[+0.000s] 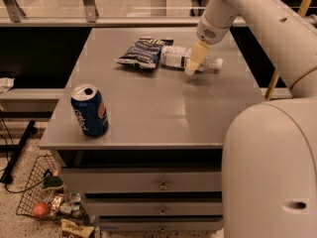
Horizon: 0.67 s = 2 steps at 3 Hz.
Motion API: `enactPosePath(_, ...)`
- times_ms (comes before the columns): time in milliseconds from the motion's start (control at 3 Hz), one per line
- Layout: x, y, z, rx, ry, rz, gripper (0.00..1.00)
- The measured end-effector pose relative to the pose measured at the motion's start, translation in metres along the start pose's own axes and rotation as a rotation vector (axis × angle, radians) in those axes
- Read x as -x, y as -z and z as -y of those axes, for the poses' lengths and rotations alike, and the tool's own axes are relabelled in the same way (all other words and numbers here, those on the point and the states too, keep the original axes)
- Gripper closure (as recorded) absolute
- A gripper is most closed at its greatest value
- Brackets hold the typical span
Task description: Move blue plastic bottle near blue chip bag
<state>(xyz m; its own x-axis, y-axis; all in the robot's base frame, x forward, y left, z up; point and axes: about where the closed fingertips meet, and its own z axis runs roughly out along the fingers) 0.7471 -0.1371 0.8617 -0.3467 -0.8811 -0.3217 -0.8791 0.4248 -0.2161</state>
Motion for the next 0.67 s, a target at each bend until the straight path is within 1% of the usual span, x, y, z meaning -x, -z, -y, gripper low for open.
enactPosePath(333,-0.015,0.038,0.007,-0.040,-0.029,0.086,0.00)
enactPosePath(667,-0.057,0.086,0.011,-0.125,-0.119,0.146,0.00)
